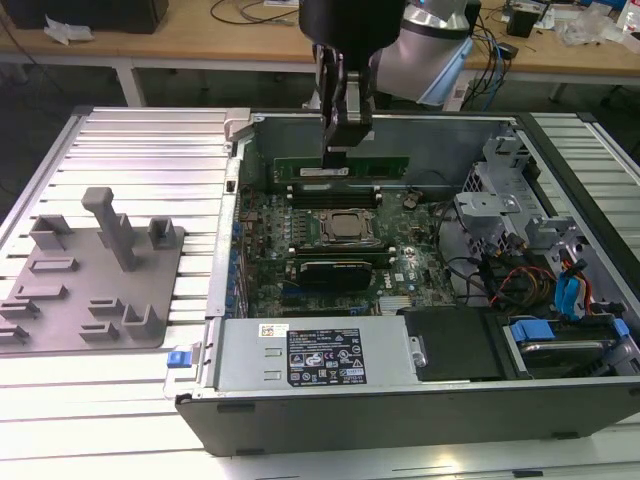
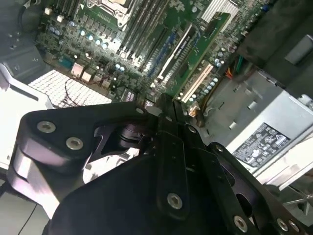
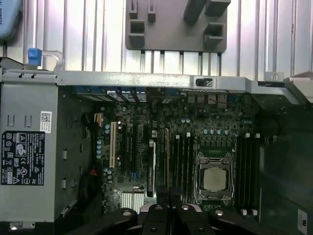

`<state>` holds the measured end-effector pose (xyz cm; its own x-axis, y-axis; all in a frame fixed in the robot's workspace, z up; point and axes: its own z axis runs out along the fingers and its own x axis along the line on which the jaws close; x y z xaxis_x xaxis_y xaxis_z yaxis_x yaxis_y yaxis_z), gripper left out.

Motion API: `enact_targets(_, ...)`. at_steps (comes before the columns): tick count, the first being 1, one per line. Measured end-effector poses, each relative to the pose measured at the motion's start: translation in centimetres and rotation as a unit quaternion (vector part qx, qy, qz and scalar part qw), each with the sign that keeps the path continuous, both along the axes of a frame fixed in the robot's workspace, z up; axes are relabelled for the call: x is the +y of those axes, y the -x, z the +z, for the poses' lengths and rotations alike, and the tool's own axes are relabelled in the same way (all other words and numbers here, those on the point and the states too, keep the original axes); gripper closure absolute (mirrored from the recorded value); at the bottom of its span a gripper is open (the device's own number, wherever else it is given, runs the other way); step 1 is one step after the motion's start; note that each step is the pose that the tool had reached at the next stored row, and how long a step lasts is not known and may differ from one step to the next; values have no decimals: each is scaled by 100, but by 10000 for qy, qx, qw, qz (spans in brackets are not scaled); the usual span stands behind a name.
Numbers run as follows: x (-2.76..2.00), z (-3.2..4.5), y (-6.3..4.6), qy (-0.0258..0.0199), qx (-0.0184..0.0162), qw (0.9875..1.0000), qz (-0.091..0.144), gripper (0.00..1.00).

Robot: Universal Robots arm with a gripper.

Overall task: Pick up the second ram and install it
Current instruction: 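Pick up the second ram and move it above second insertion slot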

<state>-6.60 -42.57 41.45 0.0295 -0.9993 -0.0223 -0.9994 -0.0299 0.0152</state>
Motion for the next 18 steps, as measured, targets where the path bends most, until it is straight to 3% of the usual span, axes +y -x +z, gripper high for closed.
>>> enact_targets(3,91,-78,0,0,0,10000,0,90)
enact_targets(9,219,-236,0,0,0,10000,0,90)
enact_targets(18,326,-394,0,0,0,10000,0,90)
